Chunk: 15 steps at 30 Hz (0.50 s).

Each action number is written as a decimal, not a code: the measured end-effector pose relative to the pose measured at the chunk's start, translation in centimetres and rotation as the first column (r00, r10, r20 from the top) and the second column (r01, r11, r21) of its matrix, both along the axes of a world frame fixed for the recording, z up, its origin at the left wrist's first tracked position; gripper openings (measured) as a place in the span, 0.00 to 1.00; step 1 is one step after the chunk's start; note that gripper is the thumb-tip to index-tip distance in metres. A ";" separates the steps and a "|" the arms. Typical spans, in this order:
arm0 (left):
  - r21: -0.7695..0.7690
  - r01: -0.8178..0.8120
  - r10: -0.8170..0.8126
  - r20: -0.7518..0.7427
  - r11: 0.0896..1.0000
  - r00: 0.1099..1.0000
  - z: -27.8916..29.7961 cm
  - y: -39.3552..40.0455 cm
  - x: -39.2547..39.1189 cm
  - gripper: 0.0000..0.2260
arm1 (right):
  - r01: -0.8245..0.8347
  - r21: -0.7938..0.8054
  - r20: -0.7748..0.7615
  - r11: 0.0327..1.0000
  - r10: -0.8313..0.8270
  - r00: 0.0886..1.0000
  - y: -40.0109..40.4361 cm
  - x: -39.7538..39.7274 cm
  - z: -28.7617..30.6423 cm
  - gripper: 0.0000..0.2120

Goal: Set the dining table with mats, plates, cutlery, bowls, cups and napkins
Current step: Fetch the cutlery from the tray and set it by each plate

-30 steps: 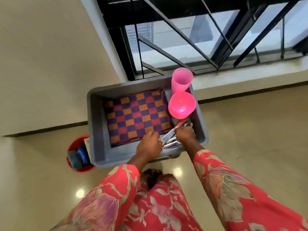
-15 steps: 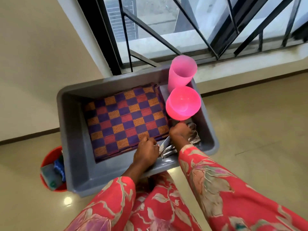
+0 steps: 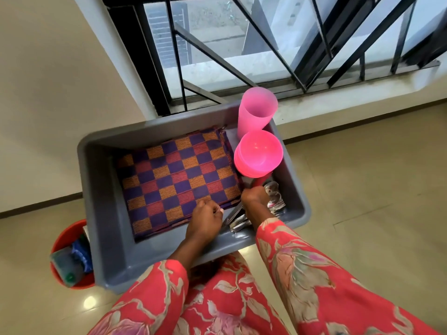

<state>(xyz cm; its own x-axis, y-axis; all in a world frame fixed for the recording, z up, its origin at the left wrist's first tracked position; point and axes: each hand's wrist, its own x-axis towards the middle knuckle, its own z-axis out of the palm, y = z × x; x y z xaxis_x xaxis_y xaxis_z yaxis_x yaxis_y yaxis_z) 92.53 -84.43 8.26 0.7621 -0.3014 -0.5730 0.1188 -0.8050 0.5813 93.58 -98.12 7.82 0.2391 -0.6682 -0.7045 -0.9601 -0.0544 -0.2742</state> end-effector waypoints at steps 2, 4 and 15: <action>-0.003 -0.014 0.014 -0.009 1.000 1.000 0.8 0.1 0.0 0.06 | -0.008 0.031 0.009 0.999 0.008 1.000 0.3 -0.8 0.7 0.17; -0.010 -0.039 0.039 -0.037 0.999 0.999 2.0 0.1 0.1 0.07 | 0.007 0.085 0.042 0.996 -0.011 0.999 0.8 -1.7 1.6 0.17; -0.157 -0.560 0.351 -0.634 0.814 0.689 14.0 -0.8 -3.2 0.08 | -0.099 0.608 0.338 0.787 -0.144 0.930 2.7 -8.9 12.8 0.09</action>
<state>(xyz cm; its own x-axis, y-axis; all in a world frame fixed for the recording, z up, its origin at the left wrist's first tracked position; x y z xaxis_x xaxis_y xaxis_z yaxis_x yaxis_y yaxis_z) 89.29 -85.18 22.26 0.4293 -0.2430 -0.8699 0.8004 -0.3438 0.4911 84.71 -95.41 20.65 0.5379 -0.1382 -0.8316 -0.7906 0.2595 -0.5546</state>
